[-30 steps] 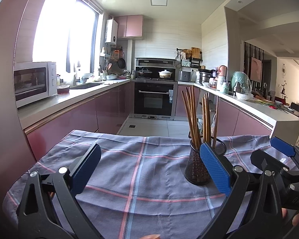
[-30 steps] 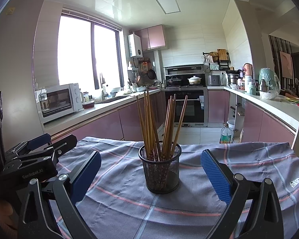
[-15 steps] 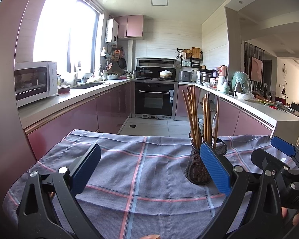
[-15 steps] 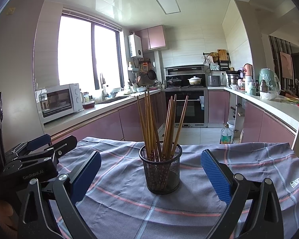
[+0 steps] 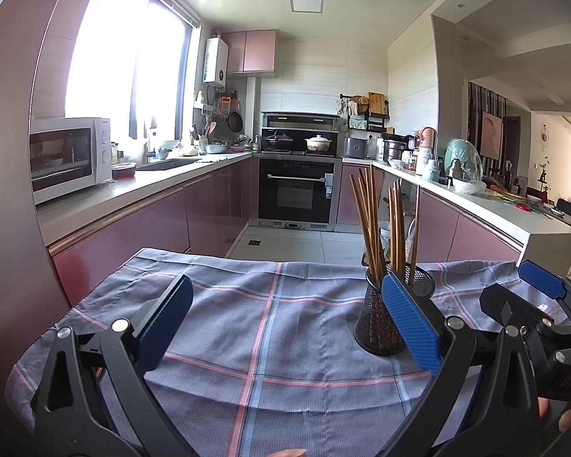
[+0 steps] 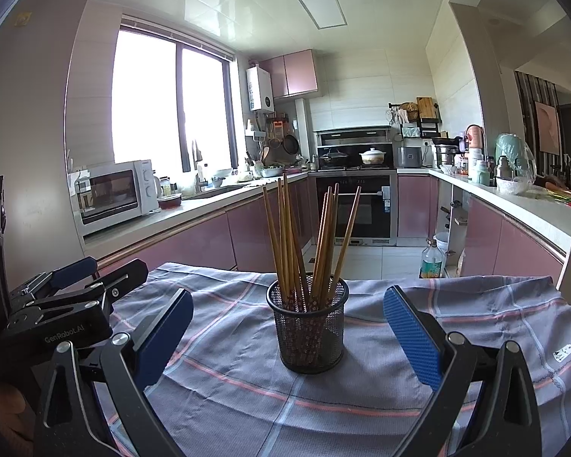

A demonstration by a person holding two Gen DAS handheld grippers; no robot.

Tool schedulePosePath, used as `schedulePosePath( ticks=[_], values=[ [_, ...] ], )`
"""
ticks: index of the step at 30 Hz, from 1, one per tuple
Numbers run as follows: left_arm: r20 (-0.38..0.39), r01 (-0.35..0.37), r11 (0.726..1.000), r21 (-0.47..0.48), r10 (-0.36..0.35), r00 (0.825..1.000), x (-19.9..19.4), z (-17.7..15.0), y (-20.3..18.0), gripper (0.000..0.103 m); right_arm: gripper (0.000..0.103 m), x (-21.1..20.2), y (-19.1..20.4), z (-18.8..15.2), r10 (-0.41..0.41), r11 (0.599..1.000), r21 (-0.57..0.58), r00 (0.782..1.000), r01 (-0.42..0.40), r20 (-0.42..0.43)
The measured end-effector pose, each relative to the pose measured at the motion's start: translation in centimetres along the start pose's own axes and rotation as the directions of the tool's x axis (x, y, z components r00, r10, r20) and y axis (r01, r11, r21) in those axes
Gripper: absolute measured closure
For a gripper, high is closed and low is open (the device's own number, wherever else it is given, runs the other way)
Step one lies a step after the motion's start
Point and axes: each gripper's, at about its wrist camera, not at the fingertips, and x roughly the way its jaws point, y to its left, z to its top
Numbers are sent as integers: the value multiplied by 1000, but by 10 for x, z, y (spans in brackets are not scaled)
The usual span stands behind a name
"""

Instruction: Organize utensils

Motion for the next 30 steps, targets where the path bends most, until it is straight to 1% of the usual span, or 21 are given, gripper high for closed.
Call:
schedulePosePath(
  ticks=[5, 30],
  values=[
    [0, 1, 1000, -3, -1, 1000, 0, 0, 1, 5, 6, -3, 0, 1, -6, 1000, -2, 1000, 6, 27],
    [1, -7, 1000, 0, 7, 1000, 2, 2, -2, 5, 6, 0, -4, 2, 0, 1000, 0, 1000, 0, 11]
  ],
)
